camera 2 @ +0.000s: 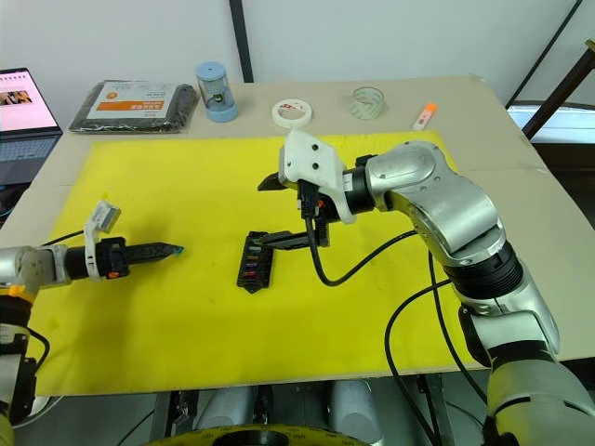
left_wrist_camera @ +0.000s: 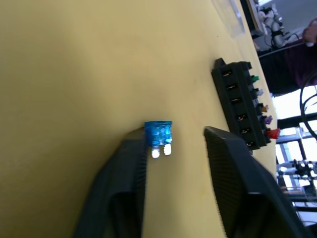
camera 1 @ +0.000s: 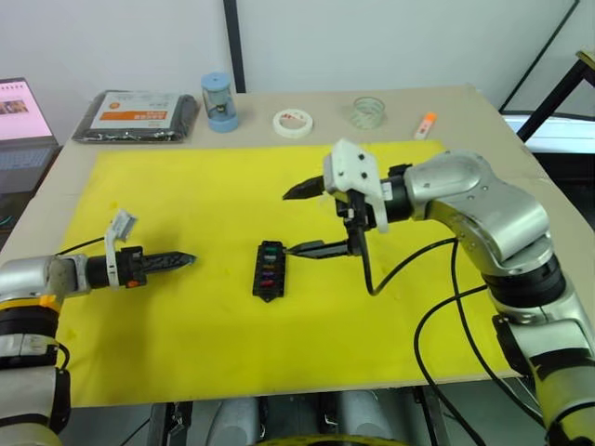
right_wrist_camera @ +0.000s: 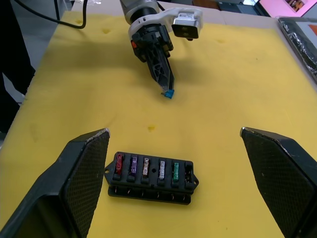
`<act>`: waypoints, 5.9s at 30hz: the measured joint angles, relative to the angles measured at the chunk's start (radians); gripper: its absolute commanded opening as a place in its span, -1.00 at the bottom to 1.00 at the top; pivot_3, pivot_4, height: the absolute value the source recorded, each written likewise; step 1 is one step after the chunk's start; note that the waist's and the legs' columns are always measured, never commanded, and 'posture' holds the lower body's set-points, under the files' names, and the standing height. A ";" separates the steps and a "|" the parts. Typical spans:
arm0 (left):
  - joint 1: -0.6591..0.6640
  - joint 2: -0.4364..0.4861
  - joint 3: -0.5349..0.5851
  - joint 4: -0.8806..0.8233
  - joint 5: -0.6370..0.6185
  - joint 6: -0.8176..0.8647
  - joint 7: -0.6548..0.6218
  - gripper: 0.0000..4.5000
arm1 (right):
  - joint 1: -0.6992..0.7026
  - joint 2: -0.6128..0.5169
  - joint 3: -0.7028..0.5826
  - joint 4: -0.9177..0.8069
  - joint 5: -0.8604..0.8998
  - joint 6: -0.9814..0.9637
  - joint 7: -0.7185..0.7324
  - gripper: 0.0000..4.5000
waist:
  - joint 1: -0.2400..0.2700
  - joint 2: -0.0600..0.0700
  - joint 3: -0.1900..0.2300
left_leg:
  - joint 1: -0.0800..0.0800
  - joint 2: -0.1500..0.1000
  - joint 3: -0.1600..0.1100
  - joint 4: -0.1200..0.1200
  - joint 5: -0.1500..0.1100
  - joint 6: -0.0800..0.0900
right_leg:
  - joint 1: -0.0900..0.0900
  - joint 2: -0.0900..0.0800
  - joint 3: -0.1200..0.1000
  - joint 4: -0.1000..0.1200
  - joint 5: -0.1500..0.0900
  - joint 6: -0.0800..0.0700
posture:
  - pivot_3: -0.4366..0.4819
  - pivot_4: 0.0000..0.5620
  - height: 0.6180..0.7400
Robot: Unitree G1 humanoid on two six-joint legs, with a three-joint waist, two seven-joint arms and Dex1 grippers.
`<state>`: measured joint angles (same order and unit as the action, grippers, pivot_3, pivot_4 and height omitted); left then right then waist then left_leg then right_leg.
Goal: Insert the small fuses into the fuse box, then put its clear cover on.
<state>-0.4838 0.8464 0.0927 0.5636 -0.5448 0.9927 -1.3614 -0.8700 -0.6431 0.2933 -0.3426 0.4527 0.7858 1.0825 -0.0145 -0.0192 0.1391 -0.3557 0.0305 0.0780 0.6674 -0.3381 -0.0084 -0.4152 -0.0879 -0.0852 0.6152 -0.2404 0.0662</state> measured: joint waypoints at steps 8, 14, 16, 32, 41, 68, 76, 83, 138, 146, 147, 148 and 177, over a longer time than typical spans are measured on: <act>0.019 0.001 0.002 -0.015 -0.004 0.002 -0.009 -0.72 | 0.000 0.000 0.006 0.000 -0.007 -0.010 0.000 1.00 | 0.000 0.000 0.000 | 0.000 0.000 0.000 0.000 0.000 0.000 | 0.000 0.000 0.000 0.000 0.000 0.000 | -0.05 -0.47 1.00; 0.023 0.001 0.002 -0.018 -0.009 0.001 -0.010 -0.99 | 0.000 0.001 0.007 0.000 -0.009 -0.016 0.000 1.00 | 0.000 0.000 0.000 | 0.000 0.000 0.000 0.000 0.000 0.000 | 0.000 0.000 0.000 0.000 0.000 0.000 | -0.05 -0.47 1.00; 0.028 0.001 0.002 -0.022 -0.010 0.000 -0.010 -0.99 | 0.000 0.002 0.007 0.001 -0.010 -0.016 0.000 1.00 | -0.001 0.000 0.000 | 0.000 0.000 0.000 0.000 0.000 0.000 | 0.000 0.000 0.000 0.000 0.000 0.000 | -0.05 -0.47 1.00; -0.039 -0.144 0.085 -0.457 -0.129 -0.154 0.078 -0.99 | -0.009 -0.005 -0.010 0.002 0.073 0.197 -0.015 1.00 | 0.013 -0.001 0.000 | -0.002 0.000 -0.002 0.001 0.000 0.000 | 0.000 -0.002 0.000 0.000 0.000 0.000 | -0.05 -0.47 1.00; -0.124 -0.215 0.031 -0.716 -0.166 -0.236 0.130 -0.99 | -0.176 0.061 -0.314 0.085 0.357 0.675 -0.141 1.00 | 0.001 0.000 0.000 | 0.000 0.001 -0.002 0.000 0.000 -0.001 | 0.000 0.002 0.000 0.000 0.000 0.000 | -0.05 -0.47 1.00; -0.173 -0.249 -0.058 -0.724 -0.184 -0.305 0.166 -1.00 | -0.192 0.085 -0.343 0.092 0.443 0.766 -0.308 0.11 | 0.003 0.000 0.000 | -0.001 0.001 -0.002 0.000 0.000 0.000 | 0.001 0.000 0.000 -0.001 0.000 0.000 | -0.05 -0.47 1.00; -0.174 -0.239 -0.058 -0.724 -0.186 -0.305 0.167 -1.00 | -0.188 0.076 -0.330 0.091 0.459 0.741 -0.308 -0.55 | 0.003 0.000 0.000 | -0.001 0.001 -0.002 0.000 0.000 0.000 | 0.001 0.000 0.000 -0.001 0.000 0.000 | -0.05 -0.47 1.00; -0.175 -0.239 -0.058 -0.723 -0.187 -0.305 0.173 -1.00 | -0.177 0.072 -0.308 0.089 0.463 0.724 -0.309 -0.55 | 0.003 0.000 0.000 | -0.001 0.001 -0.002 0.000 0.000 0.000 | 0.001 0.000 0.000 -0.001 0.000 0.000 | -0.05 -0.47 1.00; 0.005 -0.027 -0.207 -0.471 0.153 -0.624 0.023 0.98 | -0.064 0.027 0.164 0.161 0.027 0.023 -0.085 -1.00 | 0.003 0.000 0.000 | -0.003 0.000 -0.001 0.000 0.000 0.000 | -0.002 0.001 0.000 -0.002 0.000 0.000 | -0.05 -0.47 1.00; 0.017 -0.044 -0.228 -0.460 0.203 -0.725 -0.018 0.98 | -0.053 0.122 0.217 0.358 -0.120 -0.103 -0.031 -1.00 | 0.002 0.000 0.000 | -0.002 0.000 -0.001 0.000 0.000 0.000 | -0.002 0.001 0.000 -0.001 0.000 0.000 | -0.05 -0.47 1.00; 0.017 -0.051 -0.230 -0.461 0.207 -0.736 -0.022 0.98 | -0.053 0.135 0.218 0.384 -0.135 -0.117 -0.025 -1.00 | 0.002 0.001 0.001 | -0.002 0.000 -0.001 0.000 0.000 0.000 | -0.002 0.001 0.000 -0.001 0.000 0.000 | -0.05 -0.47 1.00; 0.017 -0.057 -0.235 -0.462 0.209 -0.742 -0.027 0.98 | -0.053 0.145 0.221 0.405 -0.148 -0.127 -0.018 -1.00 | 0.002 0.001 0.001 | -0.002 0.001 0.000 0.000 0.000 0.000 | -0.002 0.001 0.000 -0.001 0.000 0.000 | -0.05 -0.47 1.00; 0.019 -0.090 -0.240 -0.470 0.231 -0.746 -0.031 0.98 | -0.054 0.232 0.208 0.543 -0.295 -0.174 0.041 -1.00 | 0.001 0.001 0.001 | -0.002 0.001 -0.001 0.000 0.000 0.000 | -0.002 0.001 0.000 -0.001 0.000 0.000 | -0.05 -0.47 1.00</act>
<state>-0.4652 0.7560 -0.1476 0.0931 -0.3142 0.2470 -1.3922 -0.9236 -0.4111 0.5010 0.2001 0.1579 0.6116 1.1238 -0.0136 -0.0185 0.1397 -0.3578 0.0311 0.0775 0.6671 -0.3379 -0.0087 -0.4169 -0.0866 -0.0851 0.6145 -0.2403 0.0661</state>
